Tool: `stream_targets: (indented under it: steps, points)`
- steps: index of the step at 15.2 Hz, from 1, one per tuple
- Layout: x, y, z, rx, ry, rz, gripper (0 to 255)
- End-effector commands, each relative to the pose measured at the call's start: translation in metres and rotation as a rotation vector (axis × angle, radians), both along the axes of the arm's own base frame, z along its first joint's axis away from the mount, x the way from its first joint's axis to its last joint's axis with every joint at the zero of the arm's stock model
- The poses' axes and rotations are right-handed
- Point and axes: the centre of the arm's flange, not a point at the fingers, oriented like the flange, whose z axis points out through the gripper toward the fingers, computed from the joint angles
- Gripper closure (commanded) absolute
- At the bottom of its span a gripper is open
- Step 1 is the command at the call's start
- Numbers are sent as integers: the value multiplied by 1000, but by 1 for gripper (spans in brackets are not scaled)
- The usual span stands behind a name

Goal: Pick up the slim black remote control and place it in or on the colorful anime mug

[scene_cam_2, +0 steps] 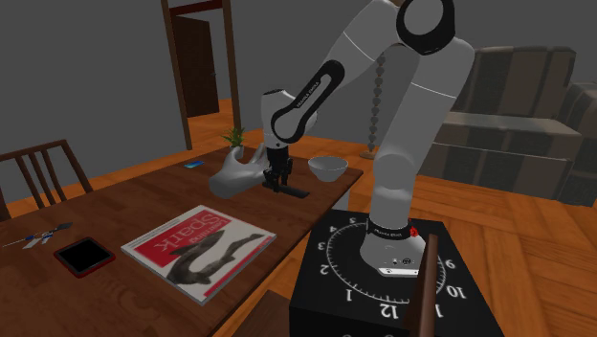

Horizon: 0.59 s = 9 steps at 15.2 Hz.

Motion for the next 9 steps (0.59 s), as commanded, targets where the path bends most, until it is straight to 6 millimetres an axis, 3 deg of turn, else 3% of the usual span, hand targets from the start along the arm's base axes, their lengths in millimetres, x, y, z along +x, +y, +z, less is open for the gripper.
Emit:
stream_targets:
  steps: [1, 9]
  points:
    - [-1, -1, -1, 1, 4, -2, 255]
    - [-1, -1, 35, 1, 4, -2, 255]
